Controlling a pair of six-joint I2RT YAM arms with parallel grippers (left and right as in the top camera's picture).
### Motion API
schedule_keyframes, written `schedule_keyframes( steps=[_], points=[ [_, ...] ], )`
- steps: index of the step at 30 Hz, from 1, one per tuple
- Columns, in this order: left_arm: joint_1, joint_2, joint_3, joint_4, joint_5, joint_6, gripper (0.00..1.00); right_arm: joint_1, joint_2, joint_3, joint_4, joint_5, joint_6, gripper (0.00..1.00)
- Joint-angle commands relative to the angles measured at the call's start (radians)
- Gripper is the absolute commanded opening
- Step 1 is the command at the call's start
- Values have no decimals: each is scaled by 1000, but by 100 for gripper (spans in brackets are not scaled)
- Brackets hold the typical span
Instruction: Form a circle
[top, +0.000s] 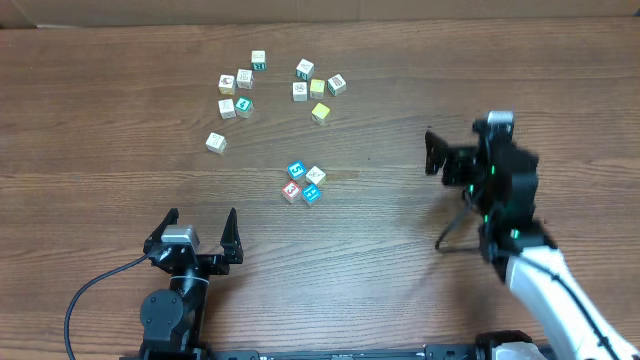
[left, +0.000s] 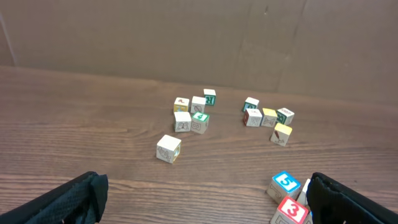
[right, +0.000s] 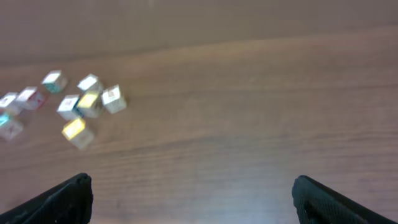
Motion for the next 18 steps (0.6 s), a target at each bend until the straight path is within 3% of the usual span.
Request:
schedule_keyframes(
  steps=[1, 7, 18],
  points=[
    [5, -11, -4, 2, 11, 22, 99, 2, -47, -144, 82, -42, 2, 100],
    [5, -11, -4, 2, 11, 22, 100, 2, -101, -312, 163, -42, 2, 100],
    [5, -11, -4, 1, 11, 22, 100, -15, -124, -412, 144, -51, 0, 100]
  ],
)
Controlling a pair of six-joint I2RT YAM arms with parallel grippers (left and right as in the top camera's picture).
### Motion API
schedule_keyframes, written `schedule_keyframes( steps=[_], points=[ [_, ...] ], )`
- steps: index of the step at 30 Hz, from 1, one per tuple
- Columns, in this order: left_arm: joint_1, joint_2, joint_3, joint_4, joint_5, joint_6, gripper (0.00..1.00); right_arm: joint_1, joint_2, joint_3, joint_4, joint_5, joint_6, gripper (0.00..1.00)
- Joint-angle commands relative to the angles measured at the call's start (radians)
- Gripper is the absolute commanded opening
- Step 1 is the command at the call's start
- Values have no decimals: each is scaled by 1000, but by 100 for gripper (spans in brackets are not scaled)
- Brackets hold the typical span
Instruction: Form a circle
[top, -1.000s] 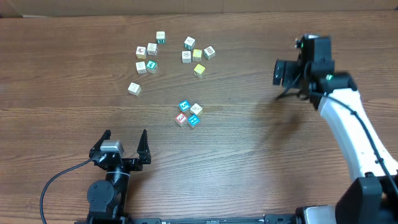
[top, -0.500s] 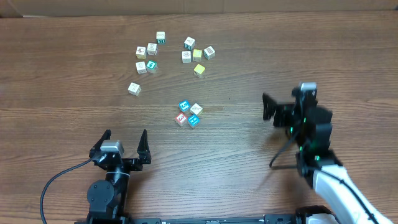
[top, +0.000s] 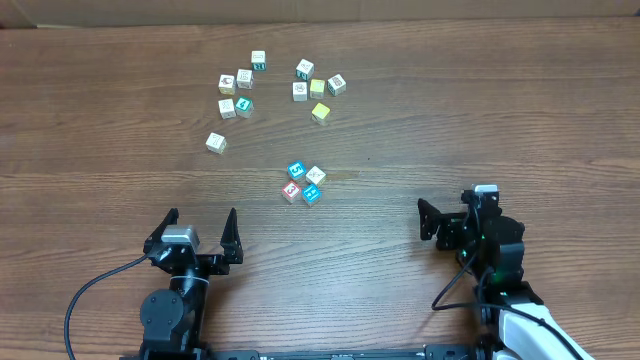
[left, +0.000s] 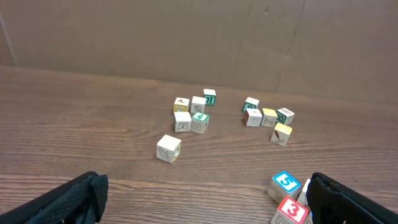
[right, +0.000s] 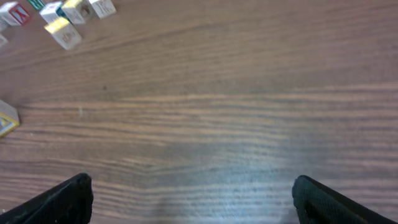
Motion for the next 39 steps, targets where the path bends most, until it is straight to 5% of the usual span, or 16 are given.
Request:
schedule_keyframes(
  steps=[1, 17, 39],
  points=[
    [5, -11, -4, 2, 11, 22, 100, -12, -14, -31, -3, -13, 0, 100],
    [5, -11, -4, 2, 11, 22, 99, -16, -198, -87, -90, -11, -1, 100],
    [5, -11, -4, 2, 11, 22, 99, -16, -799, -87, -477, 3, -1, 100]
  ],
)
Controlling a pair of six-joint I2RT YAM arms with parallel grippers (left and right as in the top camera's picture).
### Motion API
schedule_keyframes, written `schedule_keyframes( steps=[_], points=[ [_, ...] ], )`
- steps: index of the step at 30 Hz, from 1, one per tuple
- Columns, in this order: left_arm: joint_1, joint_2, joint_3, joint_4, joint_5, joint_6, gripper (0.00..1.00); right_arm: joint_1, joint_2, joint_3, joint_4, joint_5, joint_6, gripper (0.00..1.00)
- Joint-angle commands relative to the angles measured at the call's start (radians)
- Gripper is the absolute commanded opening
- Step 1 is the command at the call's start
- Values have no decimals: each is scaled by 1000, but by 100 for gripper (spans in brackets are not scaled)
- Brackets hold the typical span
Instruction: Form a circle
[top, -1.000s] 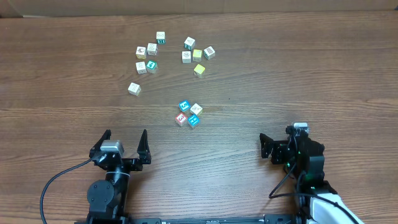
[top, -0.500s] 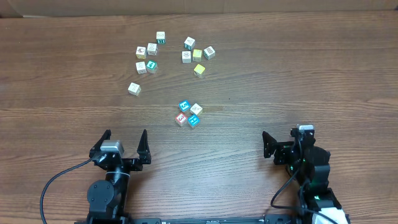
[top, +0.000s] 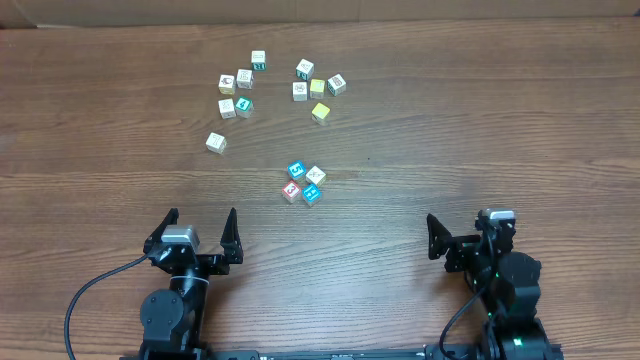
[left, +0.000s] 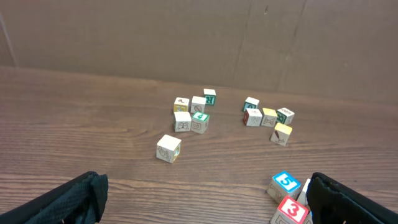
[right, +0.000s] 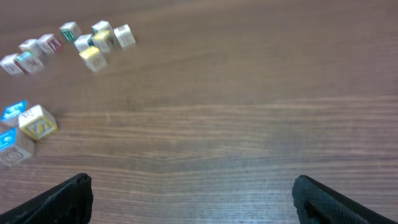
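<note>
Several small picture and number blocks lie in groups on the wooden table. A left cluster and a right cluster sit at the far middle, a lone white block lies left of them, and a centre cluster holds blue and red number blocks. My left gripper rests open at the near edge, and its wrist view has the blue 5 block and red 3 block by its right finger. My right gripper is open and empty at the near right.
A brown cardboard wall stands behind the far table edge. Bare wood stretches between the centre cluster and my right gripper. A black cable runs from the left arm's base.
My right arm has drawn back from the near-right table area to the front edge, still open. The left arm and all blocks are where they were.
My right arm first stood raised over the right middle of the table, open and empty. It was then lower and nearer the front, and now sits at the front edge. No block has moved, and the left arm has stayed still.
</note>
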Motion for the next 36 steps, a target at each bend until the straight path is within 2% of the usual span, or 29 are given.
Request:
schedule_keyframes(
  steps=[1, 12, 36],
  points=[
    [5, -11, -4, 2, 11, 22, 100, -6, -110, -10, 6, 6, 0, 100],
    [5, -11, -4, 2, 11, 22, 100, -6, -377, -10, 12, 7, -1, 100],
    [5, -11, -4, 2, 11, 22, 100, -2, -374, -10, 9, 7, -1, 100]
  ],
)
